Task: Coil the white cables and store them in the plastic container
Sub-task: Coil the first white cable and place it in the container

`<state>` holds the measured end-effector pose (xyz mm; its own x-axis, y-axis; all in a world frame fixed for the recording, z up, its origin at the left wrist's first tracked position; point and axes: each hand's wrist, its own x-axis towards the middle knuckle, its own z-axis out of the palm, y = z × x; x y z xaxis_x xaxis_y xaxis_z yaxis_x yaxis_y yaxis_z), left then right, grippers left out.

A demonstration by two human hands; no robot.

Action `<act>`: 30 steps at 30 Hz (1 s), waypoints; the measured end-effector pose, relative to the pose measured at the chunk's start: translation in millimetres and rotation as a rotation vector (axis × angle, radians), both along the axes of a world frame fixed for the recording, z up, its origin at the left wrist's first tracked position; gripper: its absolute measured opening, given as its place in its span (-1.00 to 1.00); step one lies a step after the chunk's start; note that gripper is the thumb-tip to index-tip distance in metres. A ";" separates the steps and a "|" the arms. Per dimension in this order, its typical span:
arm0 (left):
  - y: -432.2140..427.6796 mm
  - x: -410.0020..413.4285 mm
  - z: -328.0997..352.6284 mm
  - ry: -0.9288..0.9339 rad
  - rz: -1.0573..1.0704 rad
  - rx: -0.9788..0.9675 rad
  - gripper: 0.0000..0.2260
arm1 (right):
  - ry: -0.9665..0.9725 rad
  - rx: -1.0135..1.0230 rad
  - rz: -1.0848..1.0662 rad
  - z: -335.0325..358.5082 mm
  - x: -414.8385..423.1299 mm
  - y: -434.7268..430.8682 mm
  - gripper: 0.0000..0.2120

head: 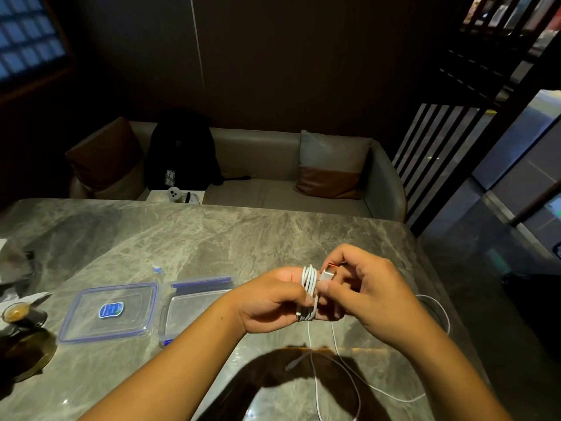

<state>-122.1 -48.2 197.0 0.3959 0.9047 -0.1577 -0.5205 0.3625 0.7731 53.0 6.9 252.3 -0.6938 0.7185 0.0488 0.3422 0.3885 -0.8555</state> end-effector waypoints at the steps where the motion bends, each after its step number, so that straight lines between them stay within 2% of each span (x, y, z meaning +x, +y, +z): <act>1: 0.3 0.2 0.7 0.003 -0.010 -0.005 -0.63 | -0.013 0.000 0.010 0.1 -0.1 2.8 -0.86; 4: 0.3 0.7 2.1 0.000 -0.049 -0.003 -0.64 | -0.040 0.051 0.024 -1.4 -2.6 10.7 -0.91; 8: 2.2 1.5 0.8 -0.020 -0.053 0.000 -0.65 | 0.027 0.089 0.020 -4.5 -5.7 22.0 -0.87; 13: 3.5 5.5 2.6 -0.061 -0.131 0.055 -0.60 | 0.126 -0.212 0.168 -12.1 -7.7 26.9 -0.71; 19: 3.8 8.9 5.1 -0.184 -0.217 0.017 -0.54 | 0.133 -0.346 0.182 -18.1 -7.5 21.5 -0.77; 30: 3.8 4.7 4.2 -0.023 -0.152 0.079 -0.64 | 0.236 -0.384 0.077 -26.4 -5.4 18.4 -0.78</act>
